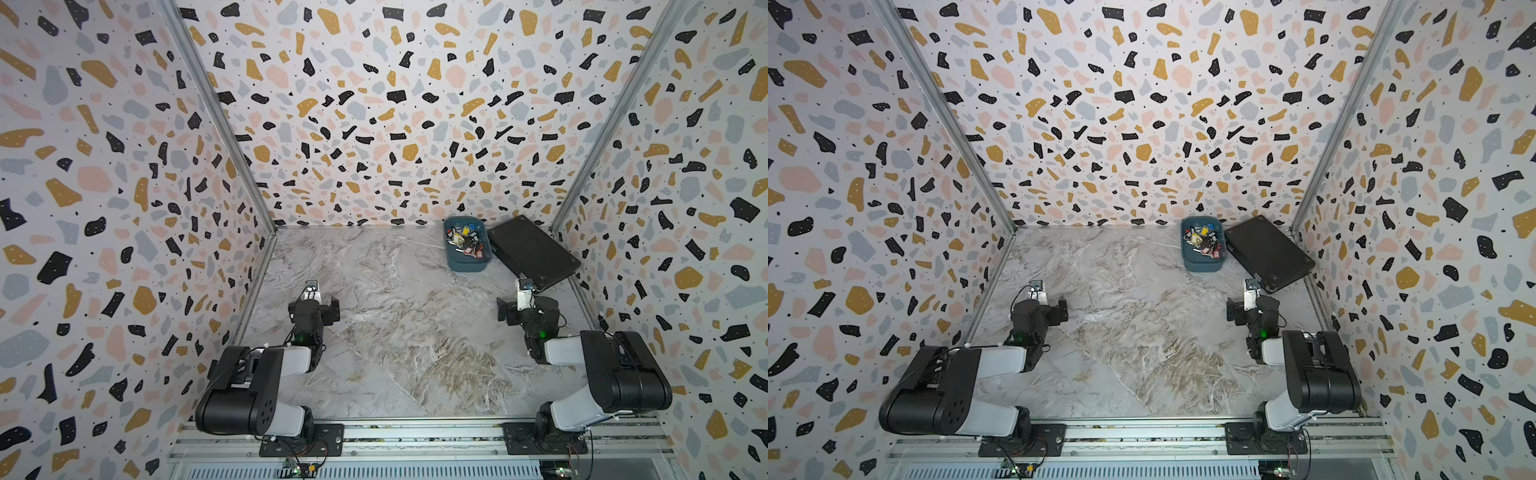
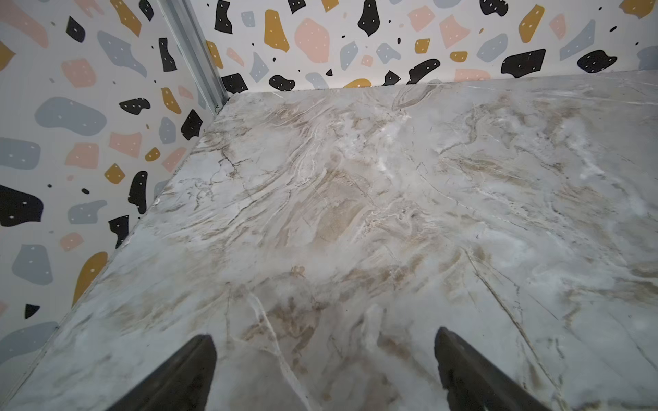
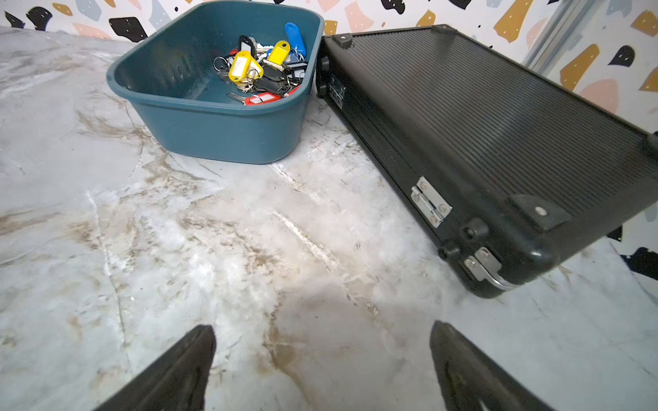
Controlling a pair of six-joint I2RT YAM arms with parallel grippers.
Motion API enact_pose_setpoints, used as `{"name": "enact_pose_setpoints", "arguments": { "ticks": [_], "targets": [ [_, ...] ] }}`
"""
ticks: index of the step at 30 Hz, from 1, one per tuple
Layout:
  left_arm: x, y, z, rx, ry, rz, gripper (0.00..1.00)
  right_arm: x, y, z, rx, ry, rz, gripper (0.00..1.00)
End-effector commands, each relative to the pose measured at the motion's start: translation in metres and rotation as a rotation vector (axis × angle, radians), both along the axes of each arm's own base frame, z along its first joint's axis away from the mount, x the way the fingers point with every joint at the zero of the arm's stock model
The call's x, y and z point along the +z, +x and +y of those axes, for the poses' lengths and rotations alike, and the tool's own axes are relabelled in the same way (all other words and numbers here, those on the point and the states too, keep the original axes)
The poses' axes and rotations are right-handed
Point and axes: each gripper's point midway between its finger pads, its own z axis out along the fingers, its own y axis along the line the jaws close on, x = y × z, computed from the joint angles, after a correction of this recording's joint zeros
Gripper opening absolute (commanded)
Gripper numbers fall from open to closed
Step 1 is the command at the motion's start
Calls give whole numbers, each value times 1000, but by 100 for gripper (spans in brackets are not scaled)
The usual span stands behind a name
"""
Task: Take the keys out of the storage box
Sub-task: Move the storage box to the center of the board.
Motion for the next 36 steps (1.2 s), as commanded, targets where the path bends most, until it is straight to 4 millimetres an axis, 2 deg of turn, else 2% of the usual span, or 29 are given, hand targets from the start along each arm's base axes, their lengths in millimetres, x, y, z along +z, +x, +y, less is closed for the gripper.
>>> {"name": "enact_pose_setpoints", "arguments": {
  "ticks": [1, 6, 21, 23, 25, 26, 28, 29, 30, 31, 32, 33, 36],
  "targets": [
    [16, 6, 1, 5, -4, -64, 99, 10, 2, 1, 10, -7, -36, 99],
    [17, 6, 0, 3, -5, -65, 99, 10, 3, -10, -39, 14, -32, 99],
    [16, 6, 0, 3, -5, -52, 100, 11, 3, -11, -42, 17, -34, 99],
    [30, 5, 8, 76, 26, -81, 100, 21, 4, -15, -74, 16, -41, 99],
    [50, 2, 10, 125, 62, -44, 99, 42, 4, -29, -165, 13, 26, 99],
    [65, 2, 10, 138, 71, -45, 100, 53, 4, -42, -266, 47, 67, 99],
    [101, -4, 20, 224, 5, -90, 100, 71, -7, -70, -566, 238, 179, 99],
    [115, -6, 19, 217, -8, -102, 100, 73, -12, -69, -614, 298, 244, 99],
    [130, -9, 16, 199, -21, -107, 99, 80, -3, -52, -492, 333, 306, 99],
    [139, -13, 16, 199, -39, -94, 100, 92, 6, -34, -347, 330, 362, 94],
    [146, -16, 15, 196, -48, -80, 99, 101, 10, -23, -285, 333, 410, 89],
    [150, -19, 12, 178, -58, -55, 100, 110, 16, -22, -282, 328, 438, 86],
    [159, -24, 0, 122, -116, -19, 99, 135, 22, -19, -263, 304, 492, 87]
  ]
}}
